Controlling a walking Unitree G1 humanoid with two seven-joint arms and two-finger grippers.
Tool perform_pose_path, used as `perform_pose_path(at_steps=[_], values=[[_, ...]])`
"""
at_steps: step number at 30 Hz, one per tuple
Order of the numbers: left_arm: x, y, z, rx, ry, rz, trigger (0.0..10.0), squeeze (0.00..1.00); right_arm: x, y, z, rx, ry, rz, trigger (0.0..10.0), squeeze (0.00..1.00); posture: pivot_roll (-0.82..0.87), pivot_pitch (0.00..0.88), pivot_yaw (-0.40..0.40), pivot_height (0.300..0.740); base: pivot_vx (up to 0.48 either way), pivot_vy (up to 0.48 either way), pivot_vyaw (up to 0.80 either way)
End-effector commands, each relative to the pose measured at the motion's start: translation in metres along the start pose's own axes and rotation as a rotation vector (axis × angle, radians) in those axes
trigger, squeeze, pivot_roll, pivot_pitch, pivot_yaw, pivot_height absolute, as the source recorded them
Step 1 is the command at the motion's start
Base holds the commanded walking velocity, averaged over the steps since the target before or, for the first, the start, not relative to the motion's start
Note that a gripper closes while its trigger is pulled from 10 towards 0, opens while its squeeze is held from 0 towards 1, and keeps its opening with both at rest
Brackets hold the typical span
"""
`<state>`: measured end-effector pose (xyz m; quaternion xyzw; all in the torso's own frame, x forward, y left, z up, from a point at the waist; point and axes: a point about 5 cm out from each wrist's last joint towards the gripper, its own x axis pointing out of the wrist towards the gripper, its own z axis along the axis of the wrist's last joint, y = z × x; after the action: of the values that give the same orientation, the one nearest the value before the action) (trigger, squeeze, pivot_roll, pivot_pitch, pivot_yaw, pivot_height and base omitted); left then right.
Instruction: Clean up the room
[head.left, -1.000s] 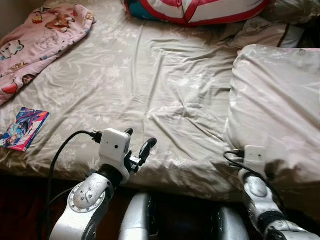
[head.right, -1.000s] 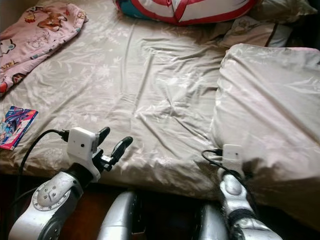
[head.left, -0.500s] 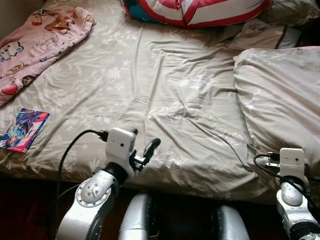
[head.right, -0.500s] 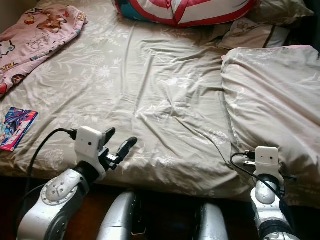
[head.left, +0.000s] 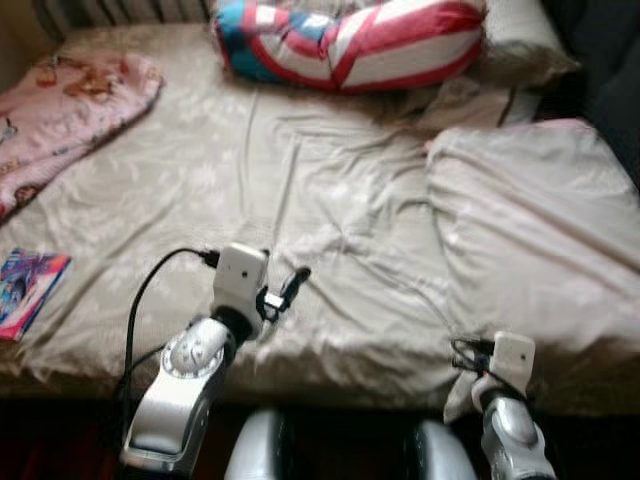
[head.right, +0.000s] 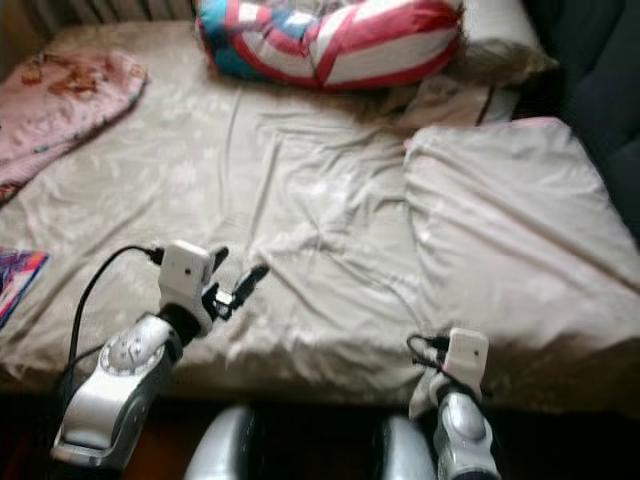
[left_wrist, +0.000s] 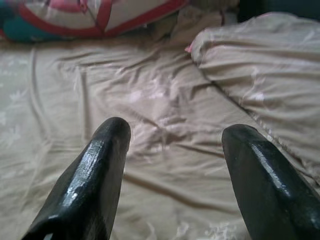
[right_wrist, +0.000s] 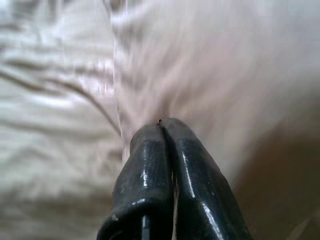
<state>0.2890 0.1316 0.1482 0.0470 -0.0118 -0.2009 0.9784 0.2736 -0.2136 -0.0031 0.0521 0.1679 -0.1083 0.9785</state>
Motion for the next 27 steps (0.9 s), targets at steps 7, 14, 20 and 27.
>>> perform_pose_path(at_steps=[7,14,20,27], values=[[0.007,0.041,-0.047,-0.008,0.108,0.161,10.0,0.00,0.006,0.010,0.010,0.015,-0.006,0.113,10.0,0.00,-0.03,0.000,0.011,0.630,0.000,0.000,0.00],[0.002,0.060,-0.089,-0.113,0.247,0.258,10.0,0.00,0.001,0.008,-0.012,-0.053,0.133,0.105,10.0,0.00,-0.06,0.000,0.018,0.675,0.000,0.000,0.00],[-0.003,0.066,-0.111,-0.153,0.337,0.275,10.0,0.00,-0.006,0.006,-0.030,-0.055,0.238,0.117,10.0,0.00,-0.05,0.000,0.002,0.710,0.000,0.000,0.00],[-0.028,0.051,-0.155,-0.154,0.579,0.265,10.0,0.00,-0.013,0.000,-0.045,-0.043,0.324,0.052,10.0,0.00,-0.06,0.000,-0.011,0.740,0.000,0.000,0.00]])
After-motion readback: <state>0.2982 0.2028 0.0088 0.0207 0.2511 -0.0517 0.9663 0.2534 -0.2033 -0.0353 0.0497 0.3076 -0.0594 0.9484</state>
